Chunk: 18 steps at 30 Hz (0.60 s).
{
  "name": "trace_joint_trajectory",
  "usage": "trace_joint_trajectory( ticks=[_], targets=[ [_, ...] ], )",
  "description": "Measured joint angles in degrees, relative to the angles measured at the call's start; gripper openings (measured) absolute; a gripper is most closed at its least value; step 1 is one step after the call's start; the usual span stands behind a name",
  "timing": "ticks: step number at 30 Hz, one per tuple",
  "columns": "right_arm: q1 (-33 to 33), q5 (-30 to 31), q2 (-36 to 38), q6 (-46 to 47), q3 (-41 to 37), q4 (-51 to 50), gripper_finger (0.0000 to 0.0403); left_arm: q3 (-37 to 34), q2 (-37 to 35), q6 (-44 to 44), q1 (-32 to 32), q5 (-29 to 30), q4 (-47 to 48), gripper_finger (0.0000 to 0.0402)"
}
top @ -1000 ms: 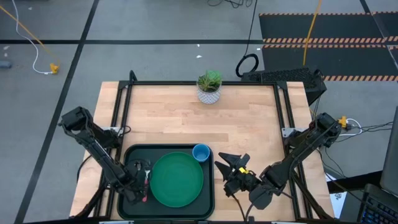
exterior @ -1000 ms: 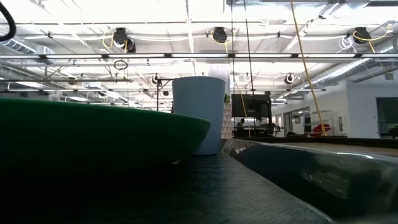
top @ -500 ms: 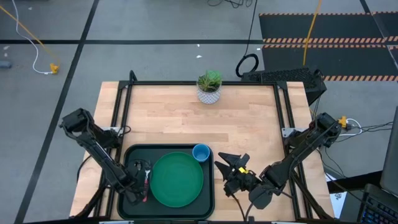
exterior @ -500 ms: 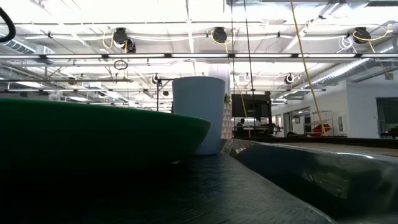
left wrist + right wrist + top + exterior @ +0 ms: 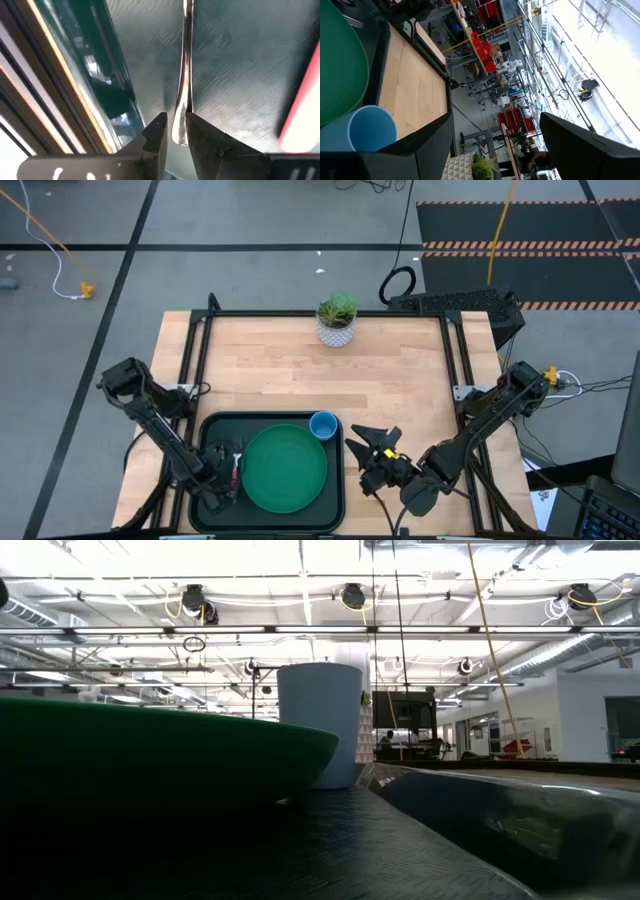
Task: Pick and place plate/cup/fork/spoon on tray
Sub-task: Put the black spoon on the black tray to the left of the red fork
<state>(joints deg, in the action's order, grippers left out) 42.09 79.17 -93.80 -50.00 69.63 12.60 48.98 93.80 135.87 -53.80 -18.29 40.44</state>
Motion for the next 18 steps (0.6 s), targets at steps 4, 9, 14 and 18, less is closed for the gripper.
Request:
trace_joint_trajectory(
  ticks=[4, 9, 14, 18],
  targets=[
    [0.0, 0.0, 0.0, 0.0, 0.0, 0.0, 0.029, 0.0, 0.0, 0.1, 0.4, 0.2, -0.2, 0.0076],
    [0.0, 0.0, 0.0, 0.0, 0.0, 0.0, 0.029, 0.1, 0.0, -0.1, 1.2, 1.1, -0.1, 0.0076],
    [0.0, 0.0, 0.0, 0.0, 0.0, 0.0, 0.029, 0.1, -0.1, -0.7, 2.9, 3.0, -0.4, 0.0076],
    [0.0, 0.0, 0.0, 0.0, 0.0, 0.0, 0.029, 0.2, -0.2, -2.0, 4.0, 3.2, -0.5, 0.0076]
  ],
)
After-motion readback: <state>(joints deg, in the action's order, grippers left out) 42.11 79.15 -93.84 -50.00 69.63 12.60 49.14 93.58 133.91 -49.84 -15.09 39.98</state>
